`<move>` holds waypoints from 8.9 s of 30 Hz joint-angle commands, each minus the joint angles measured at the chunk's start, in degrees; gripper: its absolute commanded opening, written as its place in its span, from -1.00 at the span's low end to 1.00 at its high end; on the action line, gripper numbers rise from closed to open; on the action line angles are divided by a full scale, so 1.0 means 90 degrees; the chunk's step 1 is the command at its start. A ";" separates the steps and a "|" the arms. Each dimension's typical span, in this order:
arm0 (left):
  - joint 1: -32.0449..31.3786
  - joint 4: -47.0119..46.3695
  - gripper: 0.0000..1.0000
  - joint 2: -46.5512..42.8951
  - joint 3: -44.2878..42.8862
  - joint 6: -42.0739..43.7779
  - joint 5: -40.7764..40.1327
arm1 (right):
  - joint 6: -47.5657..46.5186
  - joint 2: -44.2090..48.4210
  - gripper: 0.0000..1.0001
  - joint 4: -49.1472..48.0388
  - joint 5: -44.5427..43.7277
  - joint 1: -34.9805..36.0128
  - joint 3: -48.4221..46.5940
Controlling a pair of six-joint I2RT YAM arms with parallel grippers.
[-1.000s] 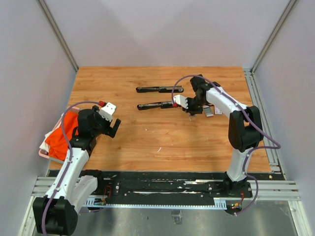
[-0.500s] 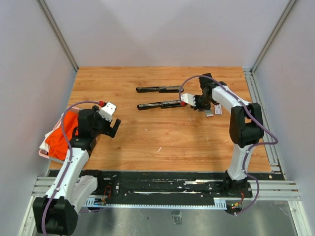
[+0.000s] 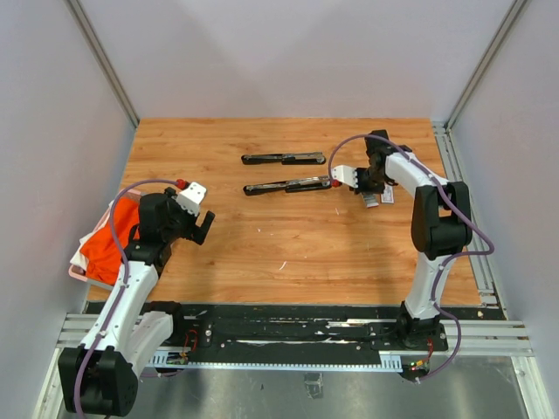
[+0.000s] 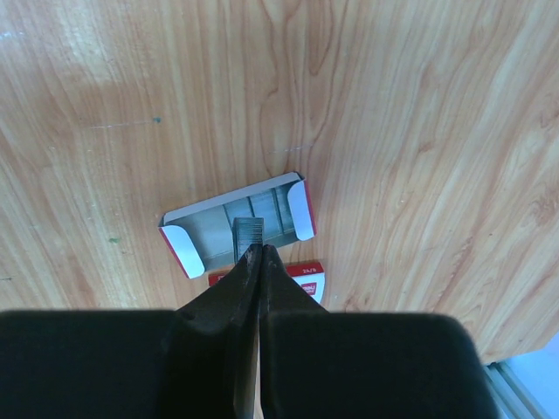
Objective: Unload the staples from the stapler
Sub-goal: Place the staple in the staple box, then move the staple box to the center of the board.
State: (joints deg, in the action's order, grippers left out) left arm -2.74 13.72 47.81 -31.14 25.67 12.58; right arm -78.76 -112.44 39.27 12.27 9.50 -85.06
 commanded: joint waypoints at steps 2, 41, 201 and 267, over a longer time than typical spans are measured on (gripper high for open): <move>0.0041 -0.0186 0.96 0.0024 0.0041 0.0058 0.0023 | -0.0302 -0.0067 -0.99 0.0080 -0.0066 -0.0097 0.0274; 0.0041 -0.0175 0.96 0.0020 0.0032 0.0050 0.0048 | -0.0640 0.0193 -0.99 0.0310 -0.0038 -0.0284 0.0255; 0.0041 -0.0179 0.96 0.0020 0.0051 0.0076 0.0067 | 0.6533 -0.1052 0.48 -0.0389 -0.0413 -0.0136 -0.1260; 0.0041 -0.0165 0.96 -0.0136 0.0051 0.0077 0.0016 | 0.3783 -0.1009 -0.09 0.0460 0.0847 0.2952 -0.0519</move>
State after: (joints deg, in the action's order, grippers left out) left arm -2.74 13.61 47.55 -31.11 25.69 12.67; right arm -37.56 -117.67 38.09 15.62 32.86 -86.32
